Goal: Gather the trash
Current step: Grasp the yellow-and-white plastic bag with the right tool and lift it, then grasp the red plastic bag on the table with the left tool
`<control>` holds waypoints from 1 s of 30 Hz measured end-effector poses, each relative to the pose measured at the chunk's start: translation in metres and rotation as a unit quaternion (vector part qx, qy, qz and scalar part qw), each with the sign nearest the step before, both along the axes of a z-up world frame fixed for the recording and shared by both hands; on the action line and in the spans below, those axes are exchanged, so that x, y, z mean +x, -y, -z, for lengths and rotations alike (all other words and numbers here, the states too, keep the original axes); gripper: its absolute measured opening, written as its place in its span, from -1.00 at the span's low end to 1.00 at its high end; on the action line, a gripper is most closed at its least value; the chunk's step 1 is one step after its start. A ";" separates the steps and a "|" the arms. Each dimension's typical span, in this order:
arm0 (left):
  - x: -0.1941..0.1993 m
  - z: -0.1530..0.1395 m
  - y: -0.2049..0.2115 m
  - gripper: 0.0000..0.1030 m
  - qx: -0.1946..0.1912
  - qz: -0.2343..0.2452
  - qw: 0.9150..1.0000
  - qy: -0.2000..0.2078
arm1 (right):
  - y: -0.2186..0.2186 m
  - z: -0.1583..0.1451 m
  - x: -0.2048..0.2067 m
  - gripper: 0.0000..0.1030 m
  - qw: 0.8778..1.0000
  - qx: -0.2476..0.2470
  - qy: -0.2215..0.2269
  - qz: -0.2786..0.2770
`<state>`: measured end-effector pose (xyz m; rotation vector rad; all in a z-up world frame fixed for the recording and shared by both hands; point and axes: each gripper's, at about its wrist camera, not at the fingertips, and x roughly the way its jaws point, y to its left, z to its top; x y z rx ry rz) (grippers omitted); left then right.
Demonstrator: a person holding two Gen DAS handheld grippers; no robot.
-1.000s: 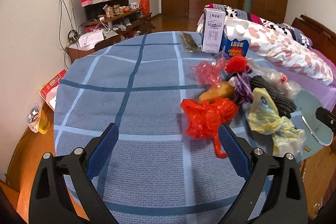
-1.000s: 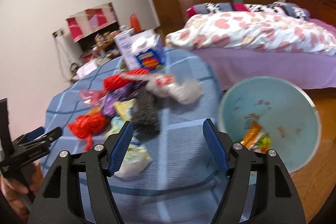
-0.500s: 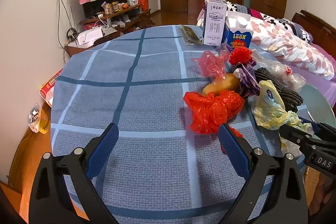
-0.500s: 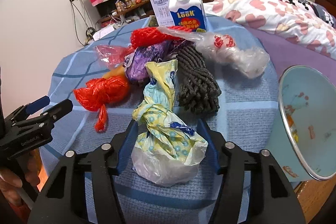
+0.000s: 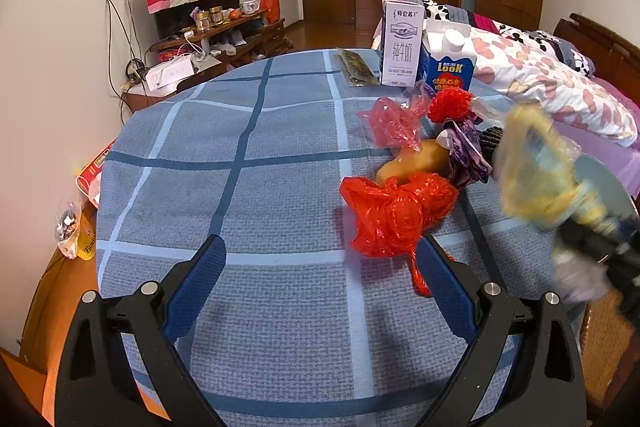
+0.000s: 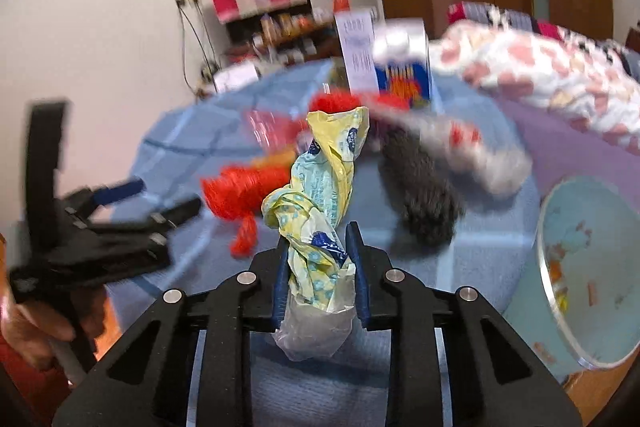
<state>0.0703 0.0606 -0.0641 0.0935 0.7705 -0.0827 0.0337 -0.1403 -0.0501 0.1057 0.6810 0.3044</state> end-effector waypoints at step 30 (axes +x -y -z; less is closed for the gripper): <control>0.031 0.020 0.054 -0.30 0.007 0.033 0.999 -0.035 | 0.090 -0.008 -0.034 -0.47 0.987 0.002 0.030 0.160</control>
